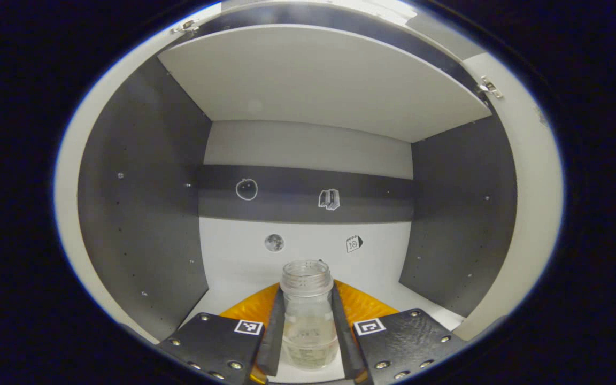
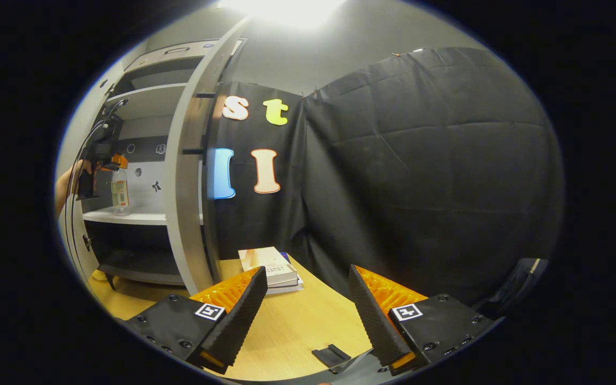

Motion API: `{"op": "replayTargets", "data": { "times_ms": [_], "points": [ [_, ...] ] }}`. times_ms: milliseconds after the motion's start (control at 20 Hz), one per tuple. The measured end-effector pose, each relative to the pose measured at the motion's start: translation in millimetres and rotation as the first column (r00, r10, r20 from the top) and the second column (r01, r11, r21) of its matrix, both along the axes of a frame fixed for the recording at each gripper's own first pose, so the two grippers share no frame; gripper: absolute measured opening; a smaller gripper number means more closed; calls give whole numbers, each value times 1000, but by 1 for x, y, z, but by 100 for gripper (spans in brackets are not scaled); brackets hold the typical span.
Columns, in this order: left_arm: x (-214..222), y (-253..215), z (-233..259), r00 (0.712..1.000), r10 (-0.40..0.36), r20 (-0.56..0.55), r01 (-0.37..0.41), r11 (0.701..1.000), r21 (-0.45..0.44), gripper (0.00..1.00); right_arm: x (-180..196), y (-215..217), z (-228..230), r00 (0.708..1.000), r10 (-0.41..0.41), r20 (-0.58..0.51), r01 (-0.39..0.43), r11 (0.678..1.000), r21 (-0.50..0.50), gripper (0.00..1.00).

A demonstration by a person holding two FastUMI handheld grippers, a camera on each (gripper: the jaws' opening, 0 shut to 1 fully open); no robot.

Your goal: Grasp the bottle in the cabinet with the left hand and place it on the coaster, then close the right door with the right hand and the left door with the left hand.

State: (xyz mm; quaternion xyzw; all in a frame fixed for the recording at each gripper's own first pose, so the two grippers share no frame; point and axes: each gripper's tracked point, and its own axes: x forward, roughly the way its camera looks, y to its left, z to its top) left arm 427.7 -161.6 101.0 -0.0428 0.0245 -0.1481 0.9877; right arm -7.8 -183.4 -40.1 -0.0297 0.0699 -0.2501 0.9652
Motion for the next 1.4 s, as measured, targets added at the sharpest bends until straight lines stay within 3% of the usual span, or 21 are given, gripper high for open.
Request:
{"op": "replayTargets", "data": {
  "times_ms": [500,900,1400],
  "points": [
    [-76,12,-1,1000,6,12,-6,1000,28,47,-6,11,-6,991,135,-13,-135,991,12,97],
    [-131,7,-2,998,35,51,-36,999,15,47,-31,1,-4,983,185,-4,-185,983,16,97],
    [-190,2,-42,999,45,29,-46,998,35,46,-46,-1,-13,970,243,-17,-242,969,40,97]
  ]
}}
